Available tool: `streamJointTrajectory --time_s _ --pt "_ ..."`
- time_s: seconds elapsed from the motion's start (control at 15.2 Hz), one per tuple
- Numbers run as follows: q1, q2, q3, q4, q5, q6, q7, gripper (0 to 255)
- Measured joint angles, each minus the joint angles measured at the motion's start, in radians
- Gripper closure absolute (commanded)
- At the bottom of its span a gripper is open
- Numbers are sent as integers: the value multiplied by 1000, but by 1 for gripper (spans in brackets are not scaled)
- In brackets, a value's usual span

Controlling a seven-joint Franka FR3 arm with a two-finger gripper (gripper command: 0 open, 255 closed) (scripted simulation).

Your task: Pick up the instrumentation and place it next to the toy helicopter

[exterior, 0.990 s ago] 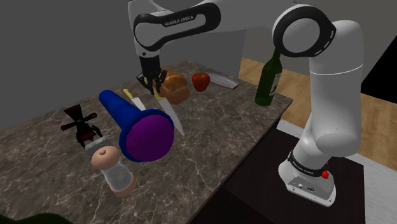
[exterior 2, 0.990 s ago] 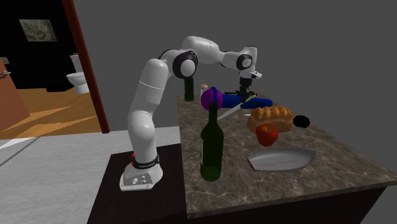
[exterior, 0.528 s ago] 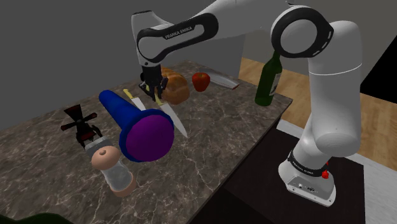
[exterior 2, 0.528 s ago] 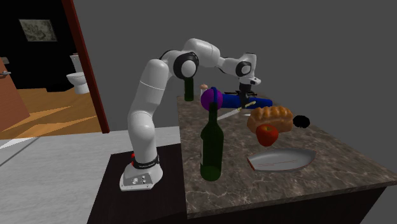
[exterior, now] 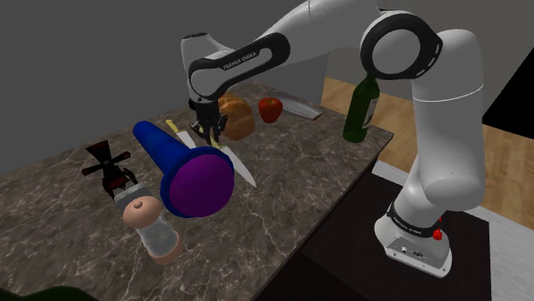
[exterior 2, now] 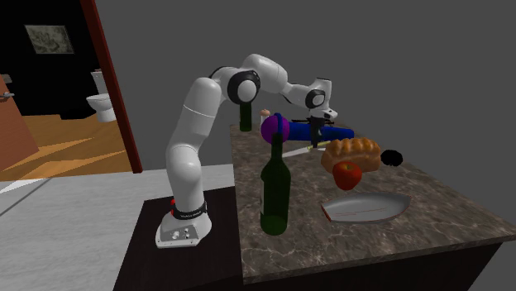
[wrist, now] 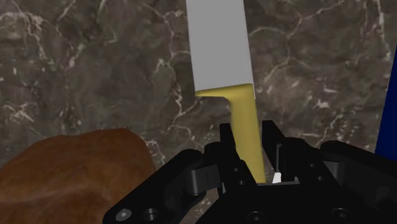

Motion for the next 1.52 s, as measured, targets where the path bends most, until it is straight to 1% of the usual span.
streamJointTrajectory --time_s 0.46,0.86,0.92,1.32,1.52 --pt "0 29 -3 -44 -5 73 1 255" --pt "1 33 -3 -46 -5 80 1 255" --pt "1 33 -3 -46 -5 80 1 0" --pt "1 33 -3 -46 -5 80 1 0" --pt "0 0 0 -27 0 28 1 0"
